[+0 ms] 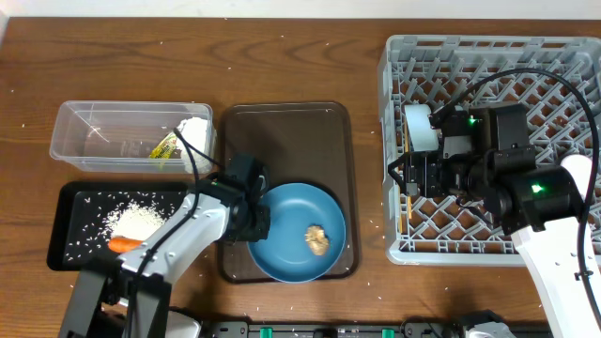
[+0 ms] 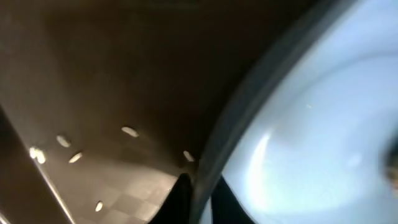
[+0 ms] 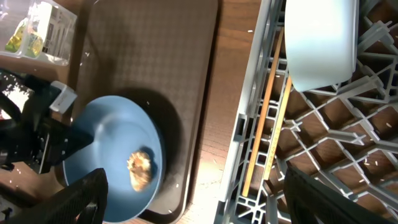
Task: Sort waste into correct bins and load items into the dishwasher rack
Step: 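Grasp the blue plate edge with left gripper and lift it, then tilt blue plate over black tray to dump the food scrap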
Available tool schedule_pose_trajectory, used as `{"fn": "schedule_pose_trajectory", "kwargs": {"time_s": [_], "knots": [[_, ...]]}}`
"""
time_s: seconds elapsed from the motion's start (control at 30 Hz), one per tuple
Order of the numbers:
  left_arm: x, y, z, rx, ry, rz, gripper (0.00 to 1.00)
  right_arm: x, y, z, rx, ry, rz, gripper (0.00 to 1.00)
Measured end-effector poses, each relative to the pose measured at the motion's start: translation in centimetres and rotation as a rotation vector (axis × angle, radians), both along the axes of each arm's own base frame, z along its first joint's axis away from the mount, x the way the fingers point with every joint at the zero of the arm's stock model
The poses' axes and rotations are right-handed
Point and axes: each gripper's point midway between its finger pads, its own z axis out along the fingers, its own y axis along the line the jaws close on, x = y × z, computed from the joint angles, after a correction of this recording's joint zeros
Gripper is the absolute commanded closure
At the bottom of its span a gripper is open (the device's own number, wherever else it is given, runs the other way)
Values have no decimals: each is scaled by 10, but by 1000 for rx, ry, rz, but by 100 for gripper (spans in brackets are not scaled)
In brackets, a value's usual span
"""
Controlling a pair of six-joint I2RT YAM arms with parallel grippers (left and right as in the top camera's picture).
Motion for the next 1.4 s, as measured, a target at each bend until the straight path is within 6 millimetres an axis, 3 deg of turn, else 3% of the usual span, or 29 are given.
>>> {"fn": "schedule_pose_trajectory", "kwargs": {"time_s": [0.2,0.37,0.53,0.63,0.77,1.1,1.4], "knots": [[-10,2,10,9,54,-1,94,1,0,0,-2,-4,-2,16],[-11,16,45,93,61,37,94,2,-2,0,-10,-6,-7,15],[-4,45,100,200,-21,121,94,3,-4,0,-21,-10,-15,15],[-5,72,133,258,-61,218,94,3,-6,-1,-30,-12,-21,15],[-15,114,157,334,-84,371,94,5,-7,-1,-35,-17,-24,14],[-44,208,173,521,-63,740,94,11,-7,3,-35,-50,-29,14],[-57,254,191,740,-99,859,94,14,-7,5,-35,-63,-32,12]]}}
